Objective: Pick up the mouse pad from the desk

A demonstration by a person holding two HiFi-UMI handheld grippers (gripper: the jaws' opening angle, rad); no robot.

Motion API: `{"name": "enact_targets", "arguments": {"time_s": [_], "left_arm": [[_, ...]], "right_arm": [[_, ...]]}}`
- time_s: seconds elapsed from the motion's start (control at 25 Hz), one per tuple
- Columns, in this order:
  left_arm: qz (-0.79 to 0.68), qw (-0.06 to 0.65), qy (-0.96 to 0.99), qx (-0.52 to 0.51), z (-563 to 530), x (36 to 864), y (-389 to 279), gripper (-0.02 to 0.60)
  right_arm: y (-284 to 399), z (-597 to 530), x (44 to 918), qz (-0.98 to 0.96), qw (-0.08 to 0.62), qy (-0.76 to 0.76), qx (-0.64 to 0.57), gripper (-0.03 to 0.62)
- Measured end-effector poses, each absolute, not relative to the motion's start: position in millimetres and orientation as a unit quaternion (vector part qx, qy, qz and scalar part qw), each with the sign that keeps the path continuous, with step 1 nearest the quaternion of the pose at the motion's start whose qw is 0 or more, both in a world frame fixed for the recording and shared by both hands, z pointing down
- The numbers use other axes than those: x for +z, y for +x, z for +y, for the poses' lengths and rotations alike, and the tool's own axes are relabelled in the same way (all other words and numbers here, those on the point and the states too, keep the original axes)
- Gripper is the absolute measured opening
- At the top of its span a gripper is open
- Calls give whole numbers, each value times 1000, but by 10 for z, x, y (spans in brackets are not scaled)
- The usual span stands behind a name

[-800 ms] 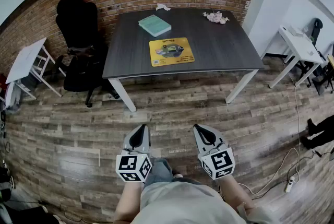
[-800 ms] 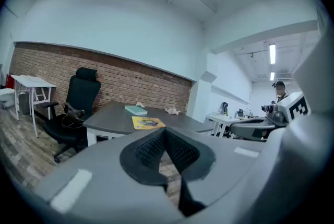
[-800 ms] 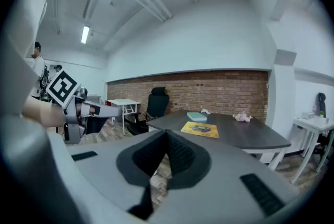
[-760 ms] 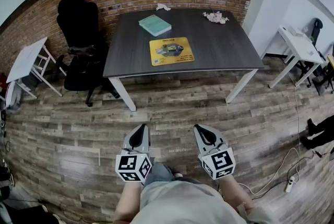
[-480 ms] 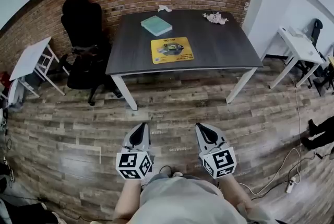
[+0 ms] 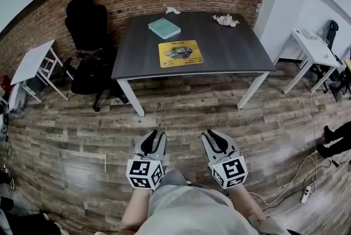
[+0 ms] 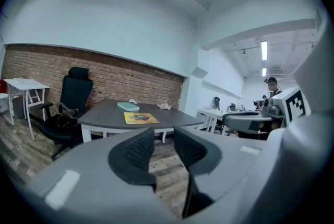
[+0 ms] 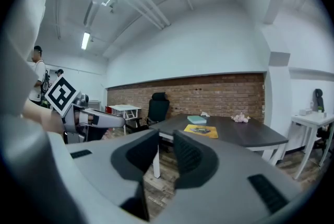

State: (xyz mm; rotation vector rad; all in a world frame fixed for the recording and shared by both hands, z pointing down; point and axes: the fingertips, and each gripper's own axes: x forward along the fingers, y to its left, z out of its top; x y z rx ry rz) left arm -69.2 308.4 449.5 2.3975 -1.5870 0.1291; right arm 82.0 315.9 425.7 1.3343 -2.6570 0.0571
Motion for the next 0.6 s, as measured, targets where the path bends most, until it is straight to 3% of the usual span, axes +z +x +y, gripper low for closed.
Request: {"name": "enact_targets", "arguments": {"time_s": [0.08, 0.24, 0.36, 0.6], "left_arm": [[-538, 137, 830, 44, 3100, 4507, -654, 158], [-534, 143, 832, 39, 3086, 4523, -652, 293], [-537, 147, 830, 34, 3005, 4529, -688, 354], [-536, 141, 832, 35, 2615, 4518, -683, 364]], "right_arm": [[777, 3162, 4309, -895, 87, 436, 29, 194], [745, 3105, 4354, -898, 87, 429, 36, 331], [745, 3010, 4373, -899, 87, 427, 37, 380], [771, 2632, 4355, -898, 71, 433, 37, 410]]}}
